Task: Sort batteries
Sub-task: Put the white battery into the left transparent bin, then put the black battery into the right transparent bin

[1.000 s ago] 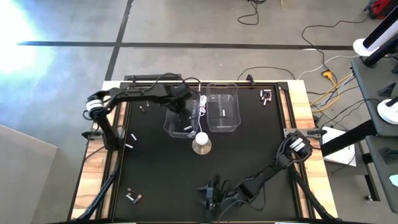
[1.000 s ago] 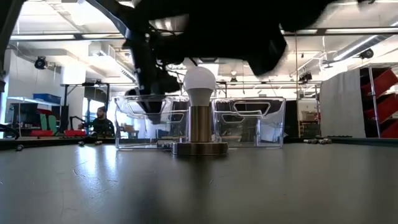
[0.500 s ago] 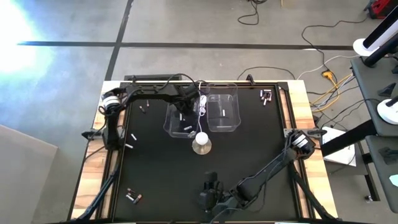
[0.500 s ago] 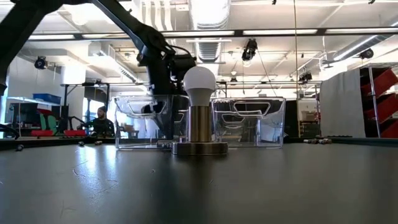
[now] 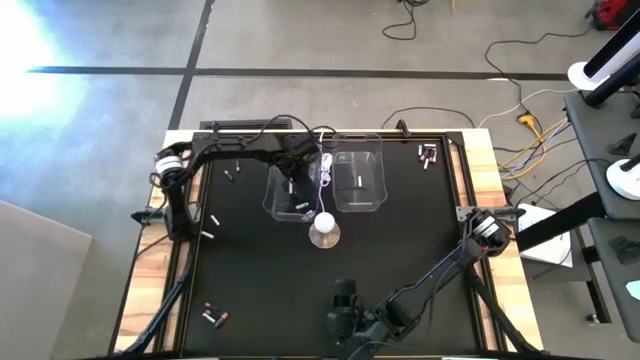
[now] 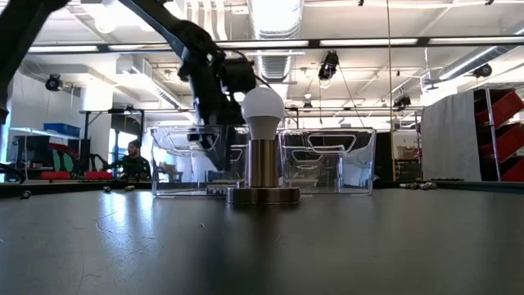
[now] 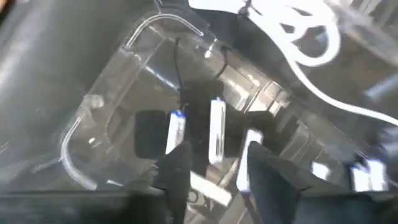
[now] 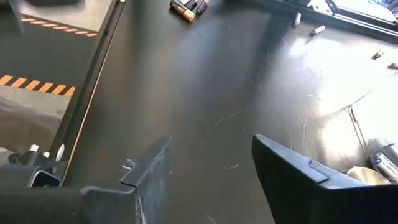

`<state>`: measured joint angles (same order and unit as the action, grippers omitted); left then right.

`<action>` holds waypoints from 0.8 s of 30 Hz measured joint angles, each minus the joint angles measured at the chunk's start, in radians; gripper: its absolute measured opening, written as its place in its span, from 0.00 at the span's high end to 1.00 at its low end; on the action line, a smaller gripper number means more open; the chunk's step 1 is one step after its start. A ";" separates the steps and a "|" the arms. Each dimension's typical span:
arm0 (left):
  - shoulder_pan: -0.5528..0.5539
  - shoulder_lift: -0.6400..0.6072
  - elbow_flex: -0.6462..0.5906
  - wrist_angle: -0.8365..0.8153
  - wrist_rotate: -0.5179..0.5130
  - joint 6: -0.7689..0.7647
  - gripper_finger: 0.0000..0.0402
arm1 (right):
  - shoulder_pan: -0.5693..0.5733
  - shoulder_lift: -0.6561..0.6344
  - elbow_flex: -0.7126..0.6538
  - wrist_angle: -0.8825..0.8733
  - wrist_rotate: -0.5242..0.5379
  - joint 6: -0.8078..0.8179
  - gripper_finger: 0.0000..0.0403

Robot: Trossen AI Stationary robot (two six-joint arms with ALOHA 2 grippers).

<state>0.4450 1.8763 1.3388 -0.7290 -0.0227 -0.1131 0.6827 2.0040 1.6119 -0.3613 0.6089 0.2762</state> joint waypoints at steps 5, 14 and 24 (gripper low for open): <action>-0.029 -0.195 -0.095 0.023 -0.042 -0.027 0.51 | 0.000 -0.008 0.004 0.006 0.095 -0.019 0.40; -0.082 -0.679 -0.506 0.174 -0.180 -0.325 0.45 | 0.000 0.004 0.018 0.209 0.100 -0.089 0.35; 0.267 -0.778 -0.651 0.221 -0.200 -0.486 0.45 | -0.084 0.018 0.015 0.314 0.064 -0.208 0.35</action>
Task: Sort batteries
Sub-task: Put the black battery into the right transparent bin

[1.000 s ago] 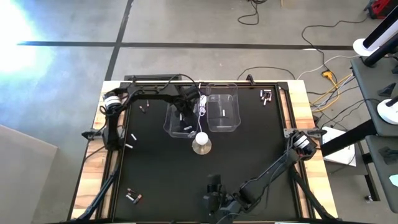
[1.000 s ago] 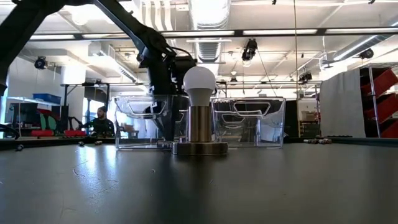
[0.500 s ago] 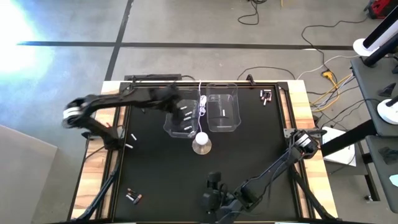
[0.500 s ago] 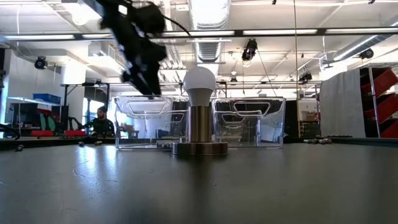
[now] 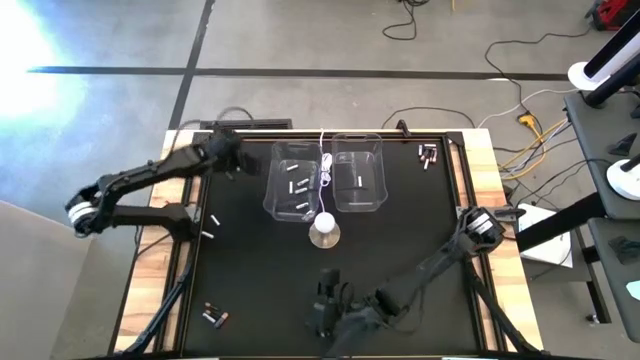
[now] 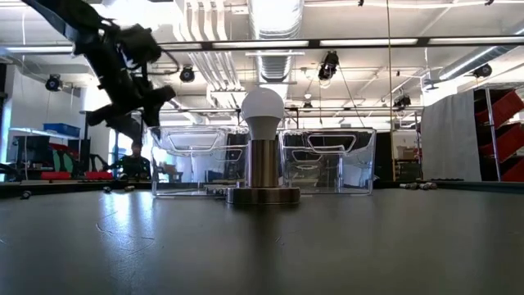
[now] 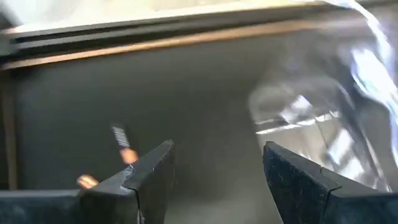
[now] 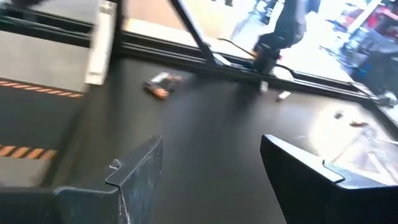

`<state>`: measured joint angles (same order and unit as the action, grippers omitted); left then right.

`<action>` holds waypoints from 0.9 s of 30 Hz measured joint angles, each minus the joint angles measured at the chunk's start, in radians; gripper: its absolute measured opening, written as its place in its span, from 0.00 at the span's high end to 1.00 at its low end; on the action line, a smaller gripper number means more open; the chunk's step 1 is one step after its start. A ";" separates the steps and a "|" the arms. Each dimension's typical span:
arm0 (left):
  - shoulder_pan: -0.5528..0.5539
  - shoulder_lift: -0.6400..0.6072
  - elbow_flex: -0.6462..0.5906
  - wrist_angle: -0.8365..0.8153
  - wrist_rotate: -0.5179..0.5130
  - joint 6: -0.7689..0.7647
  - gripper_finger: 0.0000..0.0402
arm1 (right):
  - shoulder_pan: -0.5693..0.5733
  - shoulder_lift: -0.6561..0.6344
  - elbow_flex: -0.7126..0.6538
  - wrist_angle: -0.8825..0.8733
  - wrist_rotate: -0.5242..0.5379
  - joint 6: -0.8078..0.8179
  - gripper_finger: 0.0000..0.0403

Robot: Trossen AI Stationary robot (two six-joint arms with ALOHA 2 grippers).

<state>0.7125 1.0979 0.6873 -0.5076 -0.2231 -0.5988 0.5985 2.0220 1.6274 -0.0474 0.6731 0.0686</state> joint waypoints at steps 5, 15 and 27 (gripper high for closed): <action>0.201 0.089 0.016 0.000 0.006 0.002 0.45 | -0.088 -0.001 -0.028 0.000 0.000 0.034 0.35; 0.264 0.326 0.048 0.049 -0.021 -0.039 0.45 | -0.165 -0.002 -0.064 -0.031 -0.075 0.062 0.35; 0.211 0.420 0.086 -0.016 -0.051 -0.114 0.63 | -0.165 -0.058 -0.073 -0.178 -0.079 0.035 0.38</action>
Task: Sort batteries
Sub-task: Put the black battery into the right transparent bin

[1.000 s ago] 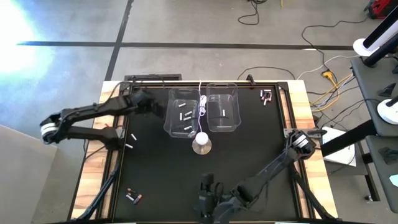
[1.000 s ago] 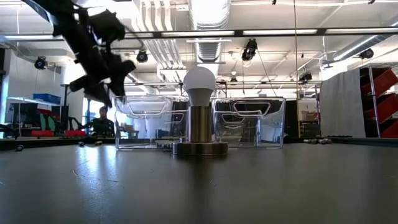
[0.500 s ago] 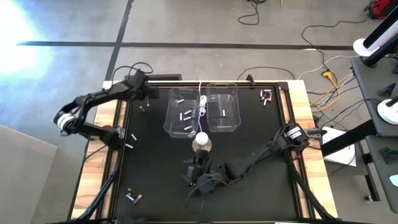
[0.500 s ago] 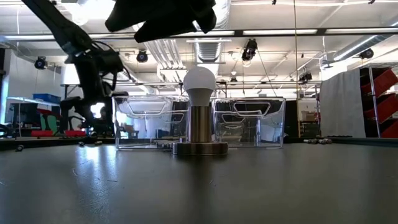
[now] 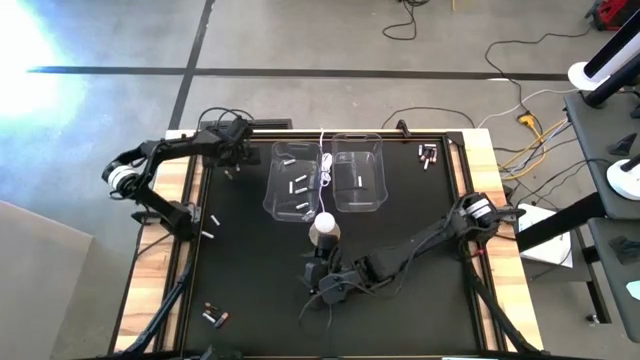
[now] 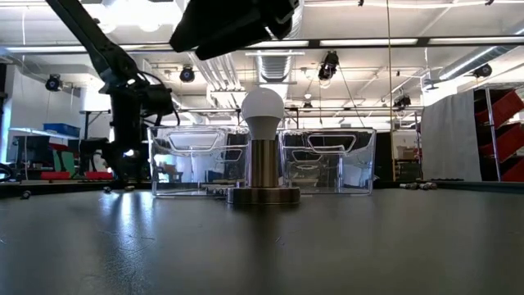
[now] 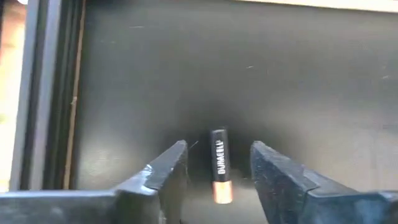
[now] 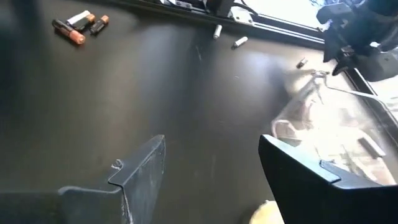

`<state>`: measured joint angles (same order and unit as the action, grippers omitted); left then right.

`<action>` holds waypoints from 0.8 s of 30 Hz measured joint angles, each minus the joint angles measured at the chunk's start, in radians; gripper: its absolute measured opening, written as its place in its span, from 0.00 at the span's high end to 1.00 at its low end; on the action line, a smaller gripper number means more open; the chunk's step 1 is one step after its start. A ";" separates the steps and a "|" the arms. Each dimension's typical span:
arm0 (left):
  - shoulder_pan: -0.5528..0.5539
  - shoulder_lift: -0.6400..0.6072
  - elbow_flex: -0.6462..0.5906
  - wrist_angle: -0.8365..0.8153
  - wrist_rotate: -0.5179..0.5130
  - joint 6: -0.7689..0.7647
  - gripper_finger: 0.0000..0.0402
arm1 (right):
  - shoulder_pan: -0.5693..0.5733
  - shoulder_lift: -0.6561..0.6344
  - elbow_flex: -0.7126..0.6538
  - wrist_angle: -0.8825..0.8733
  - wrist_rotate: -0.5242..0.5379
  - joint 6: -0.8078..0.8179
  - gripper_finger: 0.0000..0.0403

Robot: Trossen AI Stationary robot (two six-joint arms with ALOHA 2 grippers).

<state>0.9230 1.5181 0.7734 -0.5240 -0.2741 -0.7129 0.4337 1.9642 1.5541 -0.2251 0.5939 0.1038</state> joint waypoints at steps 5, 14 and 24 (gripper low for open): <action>-0.024 0.022 0.000 -0.002 0.012 -0.037 0.75 | 0.009 -0.041 -0.021 -0.061 0.000 0.041 0.42; -0.080 0.113 0.024 -0.036 -0.077 -0.058 0.81 | 0.049 -0.085 -0.029 -0.145 0.008 0.111 0.44; -0.084 0.148 0.048 -0.054 -0.087 -0.053 0.97 | 0.132 -0.202 -0.028 -0.274 0.054 0.139 0.45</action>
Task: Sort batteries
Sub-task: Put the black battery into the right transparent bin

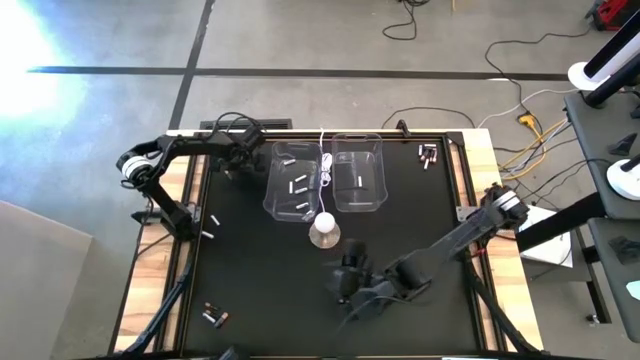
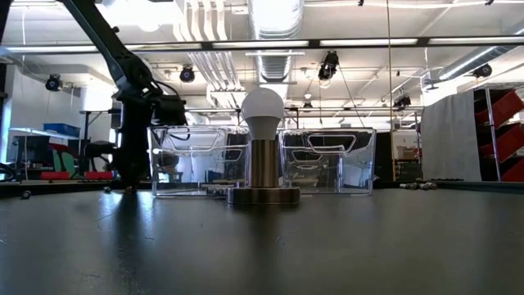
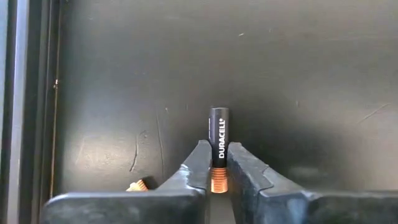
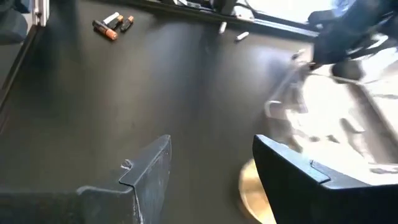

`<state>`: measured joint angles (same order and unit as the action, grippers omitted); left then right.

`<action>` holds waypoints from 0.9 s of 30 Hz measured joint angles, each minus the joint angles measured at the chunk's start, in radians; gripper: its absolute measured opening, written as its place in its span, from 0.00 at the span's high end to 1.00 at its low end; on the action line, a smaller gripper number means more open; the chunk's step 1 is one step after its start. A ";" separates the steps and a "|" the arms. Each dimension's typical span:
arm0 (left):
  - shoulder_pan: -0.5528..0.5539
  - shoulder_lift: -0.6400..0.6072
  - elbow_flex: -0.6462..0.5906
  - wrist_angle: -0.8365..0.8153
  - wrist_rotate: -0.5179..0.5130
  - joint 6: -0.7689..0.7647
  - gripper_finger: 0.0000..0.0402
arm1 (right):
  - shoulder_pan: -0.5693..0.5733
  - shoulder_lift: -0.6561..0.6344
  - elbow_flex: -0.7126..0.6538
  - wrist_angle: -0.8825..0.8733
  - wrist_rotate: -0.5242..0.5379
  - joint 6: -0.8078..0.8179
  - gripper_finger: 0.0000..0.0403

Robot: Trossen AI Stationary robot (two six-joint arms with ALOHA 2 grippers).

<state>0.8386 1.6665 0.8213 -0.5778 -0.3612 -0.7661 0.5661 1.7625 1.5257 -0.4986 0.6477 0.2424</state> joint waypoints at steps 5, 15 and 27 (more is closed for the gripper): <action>-0.034 -0.018 -0.016 0.013 -0.020 0.084 0.98 | 0.003 -0.131 0.001 -0.152 0.006 0.031 0.44; -0.172 -0.373 -0.053 -0.019 -0.018 0.215 1.00 | -0.137 -0.252 -0.242 0.161 -0.053 -0.109 0.37; -0.912 -0.783 -0.206 0.635 -0.296 0.584 1.00 | -0.294 -0.238 -0.510 1.097 -0.188 -0.467 0.28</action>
<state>-0.0738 0.8834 0.6154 0.0570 -0.6569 -0.1819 0.2717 1.5243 1.0161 0.5987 0.4600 -0.2245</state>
